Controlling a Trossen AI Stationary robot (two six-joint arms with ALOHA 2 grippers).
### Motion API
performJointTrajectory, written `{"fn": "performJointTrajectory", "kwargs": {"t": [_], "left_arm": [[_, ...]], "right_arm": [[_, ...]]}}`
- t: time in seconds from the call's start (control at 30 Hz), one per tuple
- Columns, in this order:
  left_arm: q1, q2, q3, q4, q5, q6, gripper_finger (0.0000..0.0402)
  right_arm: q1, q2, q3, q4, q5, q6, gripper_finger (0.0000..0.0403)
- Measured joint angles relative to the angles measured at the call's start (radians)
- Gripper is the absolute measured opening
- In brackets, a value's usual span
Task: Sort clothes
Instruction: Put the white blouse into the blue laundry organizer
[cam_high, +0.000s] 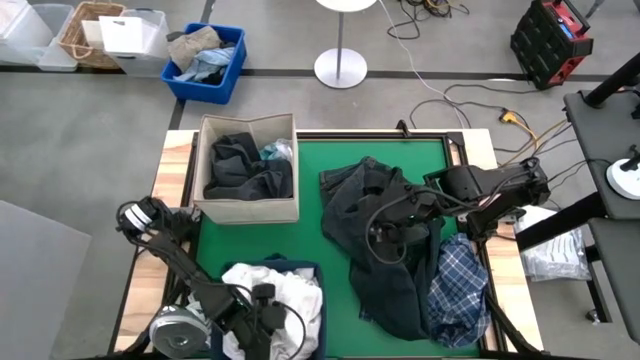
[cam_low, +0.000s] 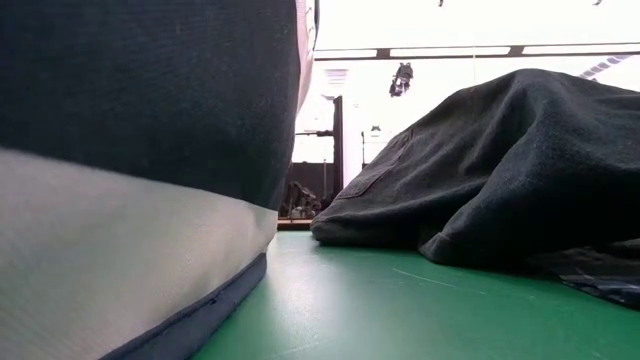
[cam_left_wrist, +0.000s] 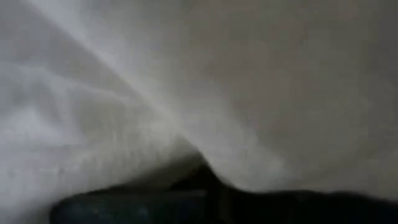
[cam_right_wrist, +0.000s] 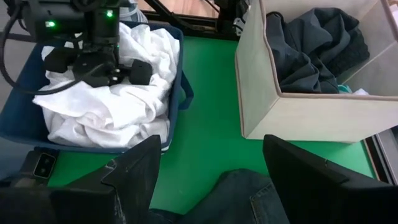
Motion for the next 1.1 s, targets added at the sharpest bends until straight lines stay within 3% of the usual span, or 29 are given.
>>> {"fn": "performJointTrajectory", "kwargs": {"t": [0.27, 0.57, 1.1], "left_arm": [[0.009, 0.000, 0.005, 0.001, 0.025, 0.029, 0.0000], [0.003, 0.012, 0.189, -0.229, -0.037, 0.083, 0.0000], [-0.003, 0.012, 0.438, -0.439, -0.037, 0.092, 0.0000]], "right_arm": [[0.000, 0.018, 0.000, 0.001, 0.000, 0.000, 0.0275], [0.000, 0.019, 0.000, 0.002, 0.000, 0.000, 0.0282], [0.000, 0.018, 0.000, 0.001, 0.000, 0.004, 0.0298]]}}
